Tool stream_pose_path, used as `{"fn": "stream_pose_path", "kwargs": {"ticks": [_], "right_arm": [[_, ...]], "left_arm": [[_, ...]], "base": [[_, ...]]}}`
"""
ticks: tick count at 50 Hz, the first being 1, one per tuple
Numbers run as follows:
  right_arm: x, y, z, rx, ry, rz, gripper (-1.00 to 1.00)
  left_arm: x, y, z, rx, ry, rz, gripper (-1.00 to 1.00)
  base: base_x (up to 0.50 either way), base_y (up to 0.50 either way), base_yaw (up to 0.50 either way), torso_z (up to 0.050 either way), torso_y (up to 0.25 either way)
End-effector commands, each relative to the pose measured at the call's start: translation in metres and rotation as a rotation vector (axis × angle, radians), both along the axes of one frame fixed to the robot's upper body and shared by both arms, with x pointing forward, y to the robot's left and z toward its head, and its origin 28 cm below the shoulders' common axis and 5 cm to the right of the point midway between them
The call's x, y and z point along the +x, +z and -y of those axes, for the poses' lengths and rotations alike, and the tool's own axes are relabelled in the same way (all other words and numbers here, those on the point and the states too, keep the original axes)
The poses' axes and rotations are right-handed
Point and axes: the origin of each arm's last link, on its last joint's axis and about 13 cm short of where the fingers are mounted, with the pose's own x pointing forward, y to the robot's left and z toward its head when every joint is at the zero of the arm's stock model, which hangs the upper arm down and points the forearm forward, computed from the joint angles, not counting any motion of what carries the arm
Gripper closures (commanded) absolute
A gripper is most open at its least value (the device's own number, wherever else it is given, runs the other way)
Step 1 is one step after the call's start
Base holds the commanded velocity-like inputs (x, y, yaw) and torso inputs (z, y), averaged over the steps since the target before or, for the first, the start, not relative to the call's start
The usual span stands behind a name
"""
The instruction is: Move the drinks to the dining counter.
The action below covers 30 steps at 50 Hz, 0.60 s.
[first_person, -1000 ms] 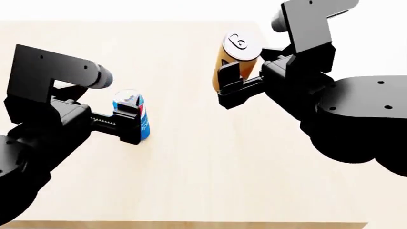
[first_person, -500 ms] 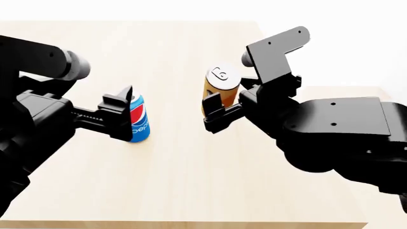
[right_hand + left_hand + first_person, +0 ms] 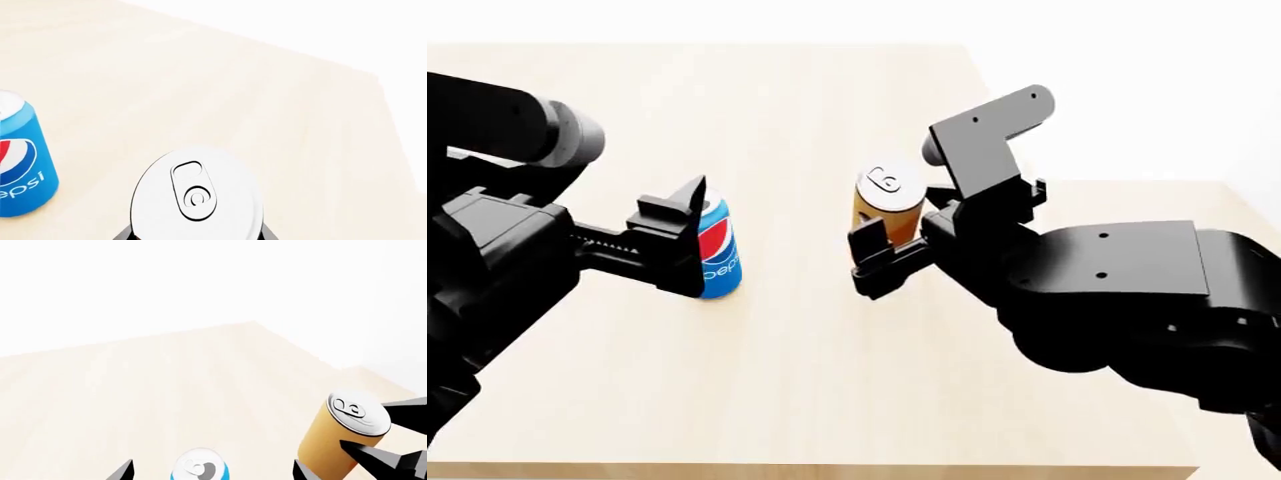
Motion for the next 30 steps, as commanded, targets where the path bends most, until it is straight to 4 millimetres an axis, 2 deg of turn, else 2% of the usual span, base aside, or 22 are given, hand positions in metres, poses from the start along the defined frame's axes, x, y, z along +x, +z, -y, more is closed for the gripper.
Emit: {"fn": "stream_pose_path", "kwargs": {"ticks": [1,8,9,30], "right_arm": [[0.0008,-0.0003,0.0015,-0.007,-0.004,0.017,1.0],[0.0015,-0.0002,0.0017,-0.011,-0.009,0.019,1.0],[0.0013,0.0001,0.0017,-0.011,-0.007,0.019,-1.0],[-0.001,0.0054,0.0035,-0.016,-0.02,0.033,-1.0]], "left_arm": [[-0.0004,-0.0003,0.0,0.0,-0.001,0.001,-1.0],[0.0003,-0.0014,-0.0003,0.0,0.001,-0.002,-1.0],[0.0004,-0.0015,-0.0003,0.0,0.001,-0.002,-1.0],[0.0015,-0.0023,0.0006,0.004,-0.002,-0.005,-1.0]], "base": [[0.0,0.0,0.0,0.0,0.0],[0.0,0.0,0.0,0.001,0.0],[0.0,0.0,0.0,0.0,0.0],[0.0,0.0,0.0,0.0,0.0]]}}
